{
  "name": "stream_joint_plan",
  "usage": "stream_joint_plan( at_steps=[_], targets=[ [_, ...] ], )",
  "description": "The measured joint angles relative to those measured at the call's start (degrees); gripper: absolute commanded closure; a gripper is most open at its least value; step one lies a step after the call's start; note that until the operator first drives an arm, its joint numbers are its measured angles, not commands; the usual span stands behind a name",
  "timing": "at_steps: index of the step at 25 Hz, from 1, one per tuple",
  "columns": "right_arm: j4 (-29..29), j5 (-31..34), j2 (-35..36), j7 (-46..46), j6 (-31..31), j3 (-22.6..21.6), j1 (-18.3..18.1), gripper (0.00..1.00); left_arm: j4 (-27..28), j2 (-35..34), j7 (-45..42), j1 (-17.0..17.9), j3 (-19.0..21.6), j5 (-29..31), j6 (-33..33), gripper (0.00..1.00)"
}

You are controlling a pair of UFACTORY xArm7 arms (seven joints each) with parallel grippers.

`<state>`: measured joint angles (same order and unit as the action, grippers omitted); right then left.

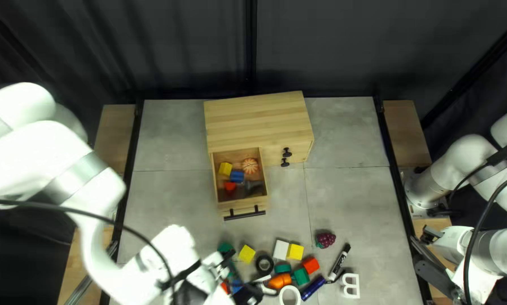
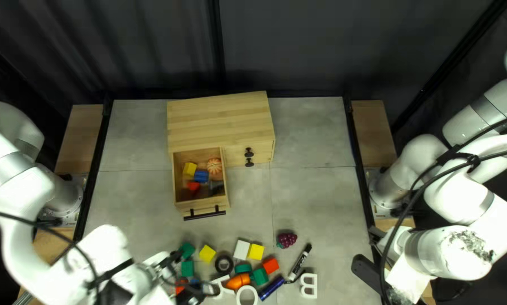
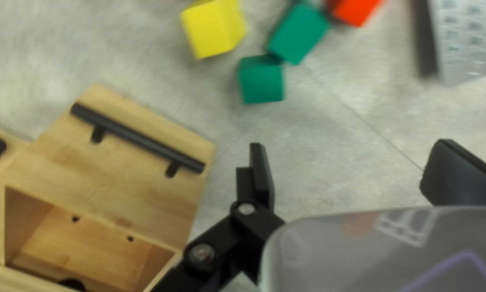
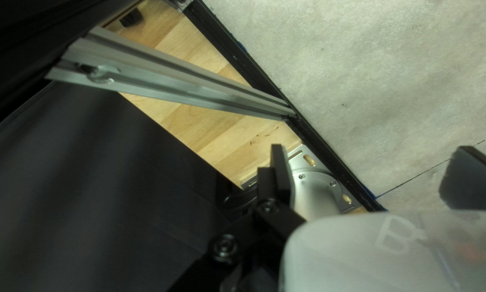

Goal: Open drawers and place objects into drawer and close

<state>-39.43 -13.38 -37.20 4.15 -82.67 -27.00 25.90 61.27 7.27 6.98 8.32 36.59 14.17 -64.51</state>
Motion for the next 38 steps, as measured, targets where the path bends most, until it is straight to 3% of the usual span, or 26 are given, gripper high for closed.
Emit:
stream_joint_plan(
  at_steps=[7, 15, 18, 23, 32, 38],
  targets=[
    [0.00, 0.00, 0.00, 0.00, 0.00, 0.00, 0.00, 0.00, 2.76, 7.87, -3.53, 2.02, -0.37, 2.31, 6.16, 0.00],
    [0.00, 0.00, 0.00, 0.00, 0.00, 0.00, 0.00, 0.00, 5.72, 12.85, -17.64, 4.47, -5.37, 8.50, 15.21, 0.00],
    [0.00, 0.00, 0.00, 0.00, 0.00, 0.00, 0.00, 0.00, 7.52, 15.31, -18.41, 6.10, -6.08, 10.89, 15.92, 0.00],
    [0.00, 0.00, 0.00, 0.00, 0.00, 0.00, 0.00, 0.00, 7.85, 16.93, -9.08, 5.40, -4.81, 11.93, 16.81, 0.00],
    [0.00, 0.00, 0.00, 0.00, 0.00, 0.00, 0.00, 0.00, 0.43, 12.72, 19.52, -4.21, 0.63, 7.33, 19.87, 0.00],
    [0.00, 0.00, 0.00, 0.00, 0.00, 0.00, 0.00, 0.00, 1.29, 13.08, 24.02, -4.24, 1.36, 8.41, 18.39, 0.00]
  ],
)
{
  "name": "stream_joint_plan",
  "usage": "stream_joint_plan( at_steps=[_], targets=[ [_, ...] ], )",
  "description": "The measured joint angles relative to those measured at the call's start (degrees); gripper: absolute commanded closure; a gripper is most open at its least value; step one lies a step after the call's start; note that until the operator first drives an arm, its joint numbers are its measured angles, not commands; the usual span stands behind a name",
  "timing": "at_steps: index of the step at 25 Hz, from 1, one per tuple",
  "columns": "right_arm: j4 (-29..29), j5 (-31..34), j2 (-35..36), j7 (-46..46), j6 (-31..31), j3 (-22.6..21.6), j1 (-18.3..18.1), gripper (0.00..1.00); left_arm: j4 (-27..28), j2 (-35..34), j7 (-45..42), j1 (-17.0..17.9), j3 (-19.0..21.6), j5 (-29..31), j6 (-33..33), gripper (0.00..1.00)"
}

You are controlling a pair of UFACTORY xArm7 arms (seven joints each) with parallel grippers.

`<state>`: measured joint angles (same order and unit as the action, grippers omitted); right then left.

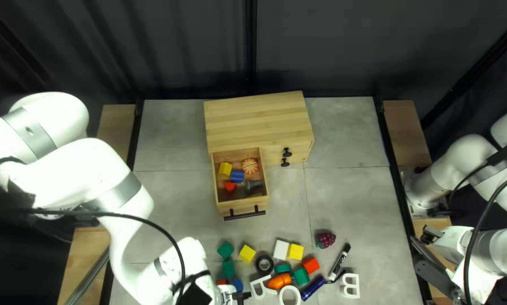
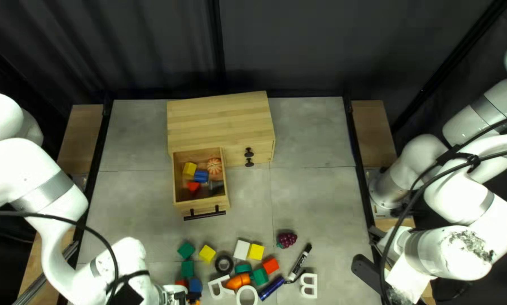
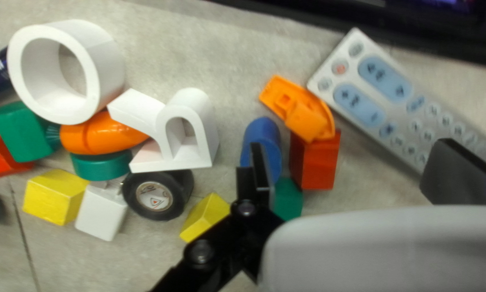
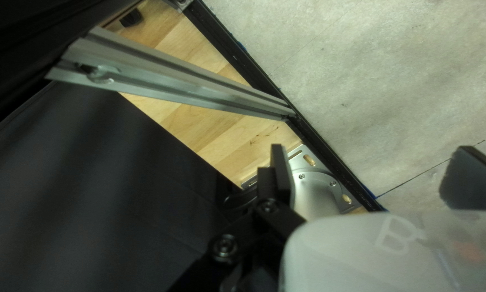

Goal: Open drawers and place objects into drawer and close

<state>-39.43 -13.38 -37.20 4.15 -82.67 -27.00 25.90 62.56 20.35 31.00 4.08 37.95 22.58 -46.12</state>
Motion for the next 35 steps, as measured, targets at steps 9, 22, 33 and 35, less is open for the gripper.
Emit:
stream_joint_plan(
  at_steps=[9, 22, 33, 35],
  targets=[
    [0.00, 0.00, 0.00, 0.00, 0.00, 0.00, 0.00, 0.00, 5.18, 5.60, 2.66, 2.72, -0.67, 3.49, -1.42, 0.00],
    [0.00, 0.00, 0.00, 0.00, 0.00, 0.00, 0.00, 0.00, 9.40, 9.66, 8.11, 1.70, -0.56, 4.16, -3.39, 0.02],
    [0.00, 0.00, 0.00, 0.00, 0.00, 0.00, 0.00, 0.00, 7.92, 7.84, 5.39, 1.01, -0.67, 3.65, -2.93, 0.00],
    [0.00, 0.00, 0.00, 0.00, 0.00, 0.00, 0.00, 0.00, 7.86, 8.20, 5.07, 1.16, -0.77, 3.78, -2.41, 0.00]
  ],
)
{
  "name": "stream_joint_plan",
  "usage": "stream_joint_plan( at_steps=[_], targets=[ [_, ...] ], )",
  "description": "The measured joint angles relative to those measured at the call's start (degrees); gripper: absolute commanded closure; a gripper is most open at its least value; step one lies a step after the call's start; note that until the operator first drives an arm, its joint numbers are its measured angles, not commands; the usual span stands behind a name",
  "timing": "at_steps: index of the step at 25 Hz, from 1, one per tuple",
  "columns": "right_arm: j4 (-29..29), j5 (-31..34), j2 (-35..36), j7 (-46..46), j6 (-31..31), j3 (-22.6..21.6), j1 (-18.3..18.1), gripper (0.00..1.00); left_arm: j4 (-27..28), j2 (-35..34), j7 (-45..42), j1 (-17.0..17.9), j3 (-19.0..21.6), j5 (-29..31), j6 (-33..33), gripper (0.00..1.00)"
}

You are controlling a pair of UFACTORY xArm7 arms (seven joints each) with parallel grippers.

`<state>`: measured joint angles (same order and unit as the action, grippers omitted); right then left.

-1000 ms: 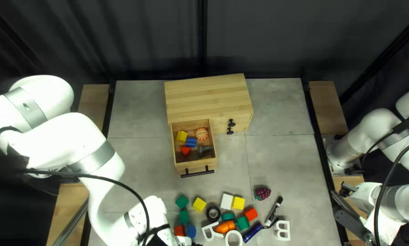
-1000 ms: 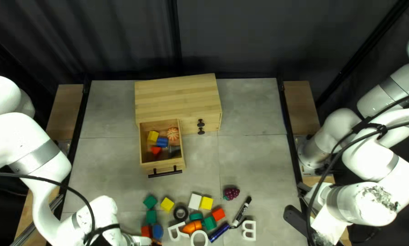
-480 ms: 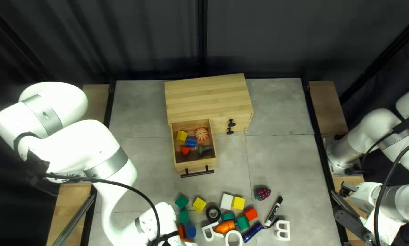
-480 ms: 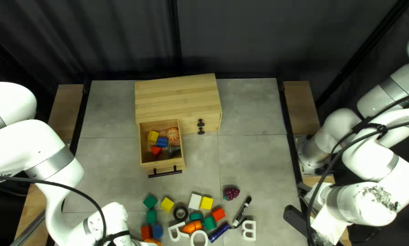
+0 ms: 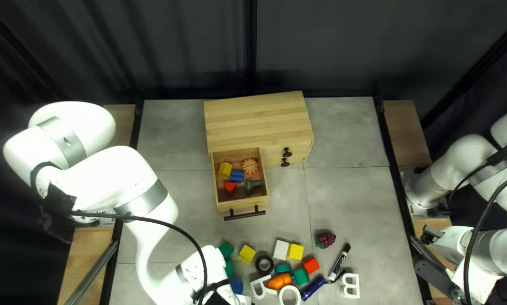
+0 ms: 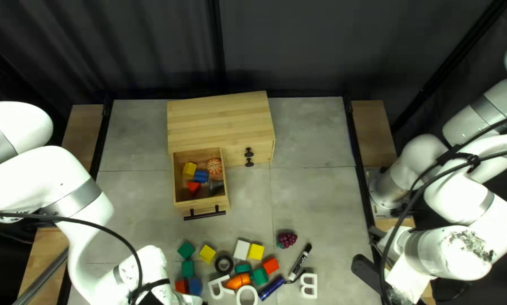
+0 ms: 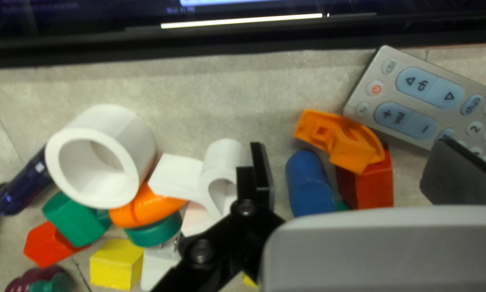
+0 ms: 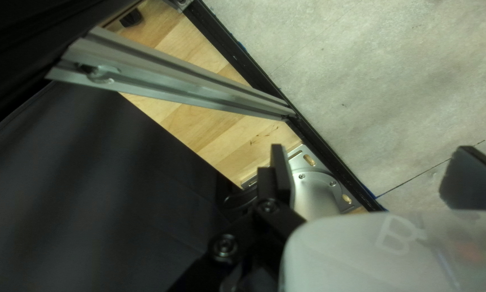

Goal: Open drawers and place objects into drawer and close

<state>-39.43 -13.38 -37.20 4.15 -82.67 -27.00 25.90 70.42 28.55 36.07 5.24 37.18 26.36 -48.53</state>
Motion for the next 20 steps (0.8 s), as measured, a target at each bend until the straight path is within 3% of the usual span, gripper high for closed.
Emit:
stream_joint_plan(
  at_steps=[20],
  targets=[
    [0.00, 0.00, 0.00, 0.00, 0.00, 0.00, 0.00, 0.00, 0.17, 0.12, -0.02, -0.37, 0.20, -0.67, 0.18, 0.00]
  ],
)
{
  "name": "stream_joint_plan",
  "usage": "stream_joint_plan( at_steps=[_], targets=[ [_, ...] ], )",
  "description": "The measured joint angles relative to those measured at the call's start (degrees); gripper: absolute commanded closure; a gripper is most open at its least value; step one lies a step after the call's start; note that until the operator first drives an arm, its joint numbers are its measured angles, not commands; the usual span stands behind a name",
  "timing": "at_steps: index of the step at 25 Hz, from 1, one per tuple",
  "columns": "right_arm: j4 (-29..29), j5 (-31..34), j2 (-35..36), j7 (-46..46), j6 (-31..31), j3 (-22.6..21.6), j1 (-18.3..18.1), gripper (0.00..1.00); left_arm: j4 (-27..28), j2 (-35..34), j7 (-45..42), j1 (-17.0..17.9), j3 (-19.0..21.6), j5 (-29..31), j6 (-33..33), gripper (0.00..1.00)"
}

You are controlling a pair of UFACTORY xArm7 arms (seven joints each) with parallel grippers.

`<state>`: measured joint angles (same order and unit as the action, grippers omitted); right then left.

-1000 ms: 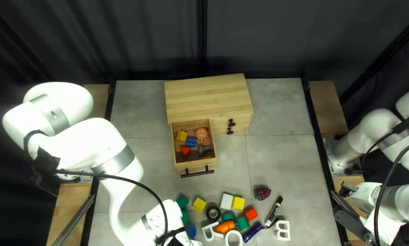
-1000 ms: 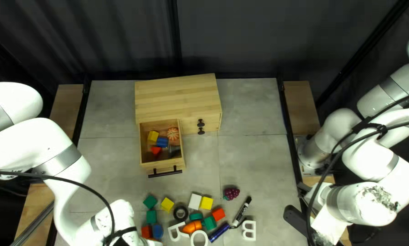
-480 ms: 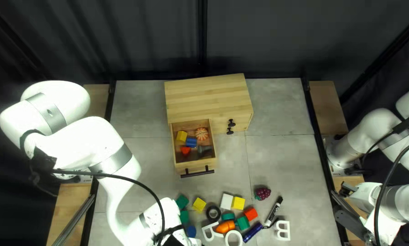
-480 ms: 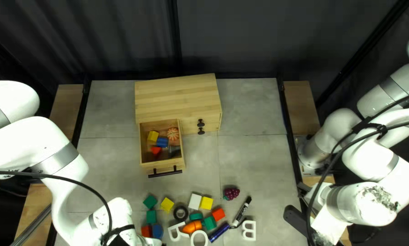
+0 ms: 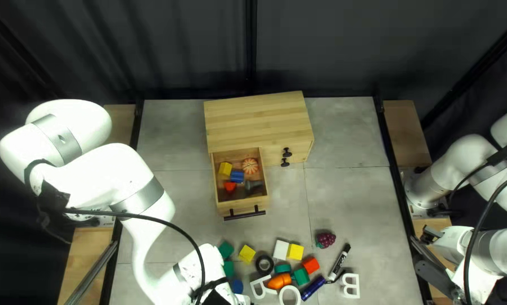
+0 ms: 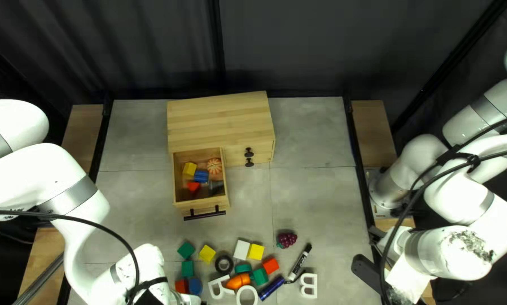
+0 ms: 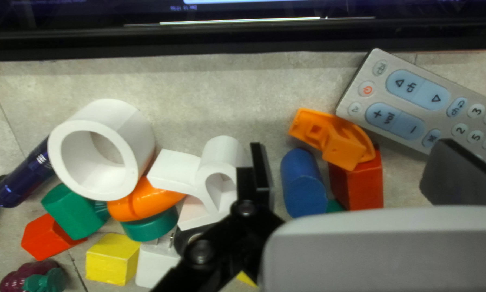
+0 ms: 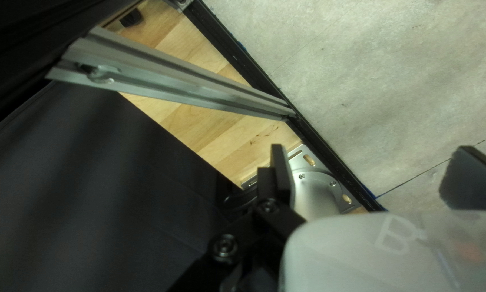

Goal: Open drawers and place objects into drawer and close

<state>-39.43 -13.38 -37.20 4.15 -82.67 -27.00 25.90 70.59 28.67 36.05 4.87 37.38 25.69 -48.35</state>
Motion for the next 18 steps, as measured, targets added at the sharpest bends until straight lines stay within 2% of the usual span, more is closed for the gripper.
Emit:
stream_joint_plan(
  at_steps=[5, 11, 18],
  targets=[
    [0.00, 0.00, 0.00, 0.00, 0.00, 0.00, 0.00, 0.00, 0.89, 0.33, -1.64, 1.49, 0.75, -0.52, 0.00, 0.00],
    [0.00, 0.00, 0.00, 0.00, 0.00, 0.00, 0.00, 0.00, 1.55, 1.47, 3.65, 1.44, 2.97, -1.76, -2.50, 0.00],
    [0.00, 0.00, 0.00, 0.00, 0.00, 0.00, 0.00, 0.00, 4.31, 5.19, 9.80, 0.76, 3.41, -2.17, -5.82, 0.00]
  ],
)
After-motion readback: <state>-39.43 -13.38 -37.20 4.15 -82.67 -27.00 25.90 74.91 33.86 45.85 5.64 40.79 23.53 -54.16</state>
